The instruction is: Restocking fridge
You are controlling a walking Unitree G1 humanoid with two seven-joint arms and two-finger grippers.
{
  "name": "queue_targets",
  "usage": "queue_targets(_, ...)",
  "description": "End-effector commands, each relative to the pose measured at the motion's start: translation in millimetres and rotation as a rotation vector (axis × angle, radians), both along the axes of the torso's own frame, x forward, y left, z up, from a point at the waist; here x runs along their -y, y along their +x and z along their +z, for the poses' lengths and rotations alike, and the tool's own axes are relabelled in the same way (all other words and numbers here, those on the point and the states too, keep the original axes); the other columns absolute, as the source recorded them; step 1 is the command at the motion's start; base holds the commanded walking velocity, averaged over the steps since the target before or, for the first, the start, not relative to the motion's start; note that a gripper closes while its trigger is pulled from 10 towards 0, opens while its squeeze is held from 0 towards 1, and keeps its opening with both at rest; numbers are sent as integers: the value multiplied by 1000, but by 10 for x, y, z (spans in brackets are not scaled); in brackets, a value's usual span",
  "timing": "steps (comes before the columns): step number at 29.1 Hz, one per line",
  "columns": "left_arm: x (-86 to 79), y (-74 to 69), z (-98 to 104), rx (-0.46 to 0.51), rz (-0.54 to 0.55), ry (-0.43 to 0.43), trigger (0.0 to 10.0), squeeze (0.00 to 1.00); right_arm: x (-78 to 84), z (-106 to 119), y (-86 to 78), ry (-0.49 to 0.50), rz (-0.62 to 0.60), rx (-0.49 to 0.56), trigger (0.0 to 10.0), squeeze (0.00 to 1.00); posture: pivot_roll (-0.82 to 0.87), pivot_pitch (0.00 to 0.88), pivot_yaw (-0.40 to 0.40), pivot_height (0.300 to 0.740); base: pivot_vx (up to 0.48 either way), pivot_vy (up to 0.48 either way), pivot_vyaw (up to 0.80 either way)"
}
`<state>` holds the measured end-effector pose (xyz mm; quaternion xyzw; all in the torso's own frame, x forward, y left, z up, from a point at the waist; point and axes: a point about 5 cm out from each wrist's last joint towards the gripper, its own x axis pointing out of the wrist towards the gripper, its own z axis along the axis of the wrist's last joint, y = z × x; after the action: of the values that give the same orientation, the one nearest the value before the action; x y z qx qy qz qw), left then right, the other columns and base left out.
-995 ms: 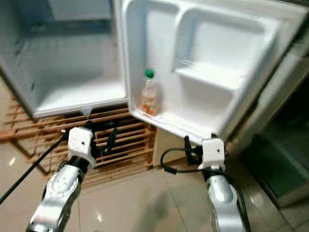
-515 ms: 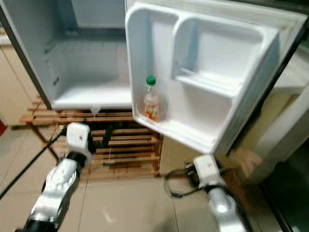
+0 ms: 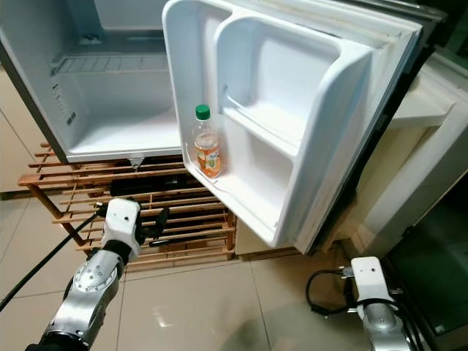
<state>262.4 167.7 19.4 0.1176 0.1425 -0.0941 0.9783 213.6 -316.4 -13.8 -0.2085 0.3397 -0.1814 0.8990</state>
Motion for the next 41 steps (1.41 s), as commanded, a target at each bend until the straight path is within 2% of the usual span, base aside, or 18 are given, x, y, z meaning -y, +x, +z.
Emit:
queue_targets(1,-74,-88,-204,-111,9,50,10000,0,124,170,126,-73,-34,69,10000,0,-151,0,14,740,0,0,0)
queue_targets(4,-223,-269,-476,-279,56,58,10000,0,264,440,321,-169,-71,166,10000,0,-146,0,14,740,0,0,0)
queue_targets(10,-261,-332,-543,-320,57,72,10000,0,323,680,496,-208,-84,263,10000,0,-143,0,14,740,0,0,0)
queue_targets(11,-274,-380,-612,-367,44,83,10000,0,215,764,641,-105,-58,353,10000,0,-142,0,13,740,0,0,0)
queue_targets(13,-287,-449,-696,-438,34,88,10000,0,-15,815,797,30,31,433,10000,0,-146,0,15,740,0,0,0)
queue_targets(14,-287,-449,-696,-438,34,88,10000,0,-15,815,797,30,31,433,10000,0,-146,0,15,740,0,0,0)
queue_targets(15,-318,-525,-778,-514,33,99,10000,0,-291,852,910,141,132,490,10000,0,-149,0,18,740,0,0,0)
queue_targets(19,-380,-580,-827,-572,50,105,10000,0,-852,980,1004,320,342,566,10000,0,-154,0,25,740,0,0,0)
queue_targets(20,-380,-580,-827,-572,50,105,10000,0,-852,980,1004,320,342,566,10000,0,-154,0,25,740,0,0,0)
queue_targets(21,-397,-578,-826,-580,43,117,10000,0,-1230,1155,997,439,492,614,10000,0,-156,0,30,740,0,0,0)
queue_targets(23,-404,-569,-822,-583,32,127,10000,0,-1533,1349,947,531,617,652,10000,0,-154,0,32,740,0,0,0)
queue_targets(25,-408,-569,-826,-592,21,135,10000,0,-1760,1545,875,630,715,681,10000,0,-155,0,35,740,0,0,0)
queue_targets(28,-409,-583,-839,-607,11,141,10000,0,-1900,1674,803,712,794,692,10000,0,-155,0,37,740,0,0,0)
queue_targets(30,-404,-645,-882,-650,2,135,10000,0,-2049,1737,638,837,957,626,10000,0,-154,0,37,740,0,0,0)
queue_targets(31,-397,-735,-937,-705,-11,120,10000,0,-2105,1707,475,938,1063,531,10000,0,-155,0,40,740,0,0,0)
queue_targets(37,-378,-807,-983,-745,-32,123,10000,0,-1984,1458,395,923,1049,404,10000,0,-153,0,39,740,0,0,0)
queue_targets(38,-346,-788,-979,-738,-43,116,10000,0,-1855,1336,460,862,933,397,10000,0,-152,0,39,740,0,0,0)
queue_targets(41,-308,-714,-948,-709,-53,115,10000,0,-1629,1178,591,696,740,405,10000,0,-145,0,36,740,0,0,0)
